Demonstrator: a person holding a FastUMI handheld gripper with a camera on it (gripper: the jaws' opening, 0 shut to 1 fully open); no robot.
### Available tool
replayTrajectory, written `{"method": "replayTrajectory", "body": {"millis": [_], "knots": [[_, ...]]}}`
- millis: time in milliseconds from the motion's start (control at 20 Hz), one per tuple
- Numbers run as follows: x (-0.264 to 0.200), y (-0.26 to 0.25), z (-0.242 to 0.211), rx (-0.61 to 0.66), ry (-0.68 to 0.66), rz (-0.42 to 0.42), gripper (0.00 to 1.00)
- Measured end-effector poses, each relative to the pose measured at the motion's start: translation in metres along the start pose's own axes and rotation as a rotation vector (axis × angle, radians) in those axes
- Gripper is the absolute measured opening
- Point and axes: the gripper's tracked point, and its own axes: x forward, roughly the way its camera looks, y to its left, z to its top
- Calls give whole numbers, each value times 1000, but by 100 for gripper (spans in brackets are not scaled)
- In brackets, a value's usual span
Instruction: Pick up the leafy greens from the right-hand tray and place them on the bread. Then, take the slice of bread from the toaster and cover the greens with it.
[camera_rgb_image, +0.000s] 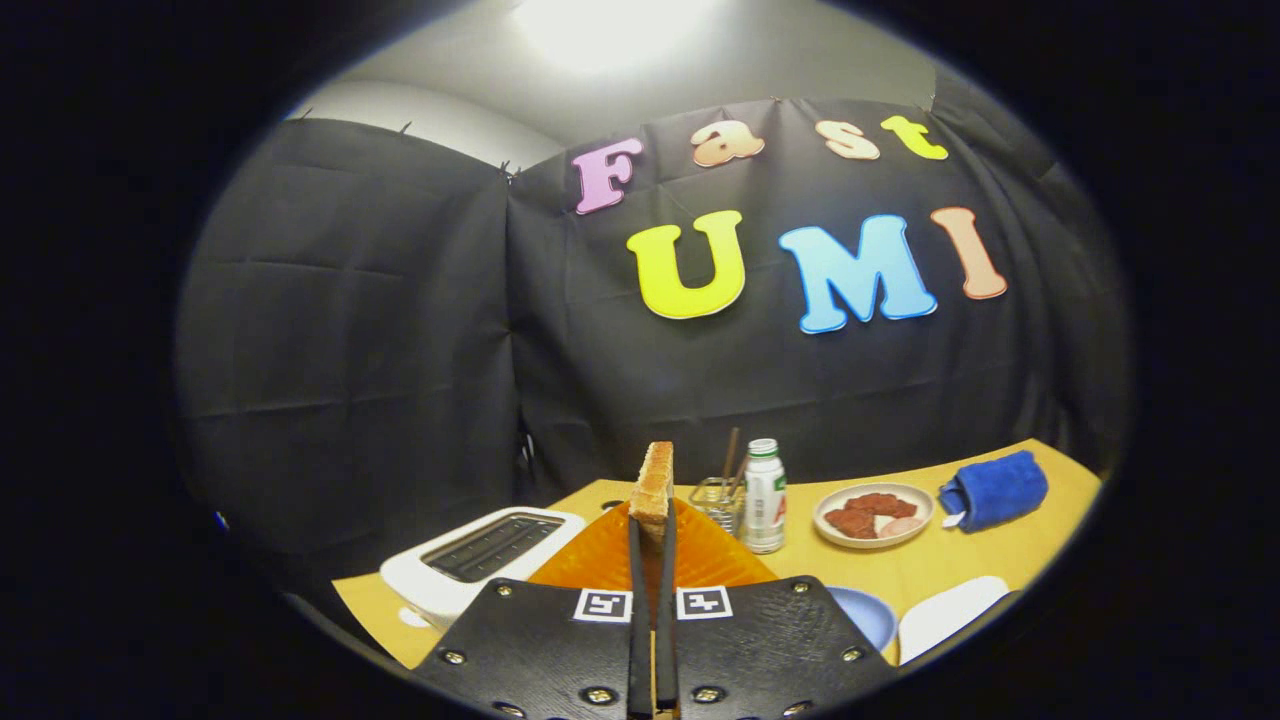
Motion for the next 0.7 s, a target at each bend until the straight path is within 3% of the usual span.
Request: {"method": "replayTrajectory", "body": {"millis": [350, 700], "knots": [[-19, -72, -28, -64, 74, -114, 2], [-17, -107, -57, -147, 127, -155, 2]]}}
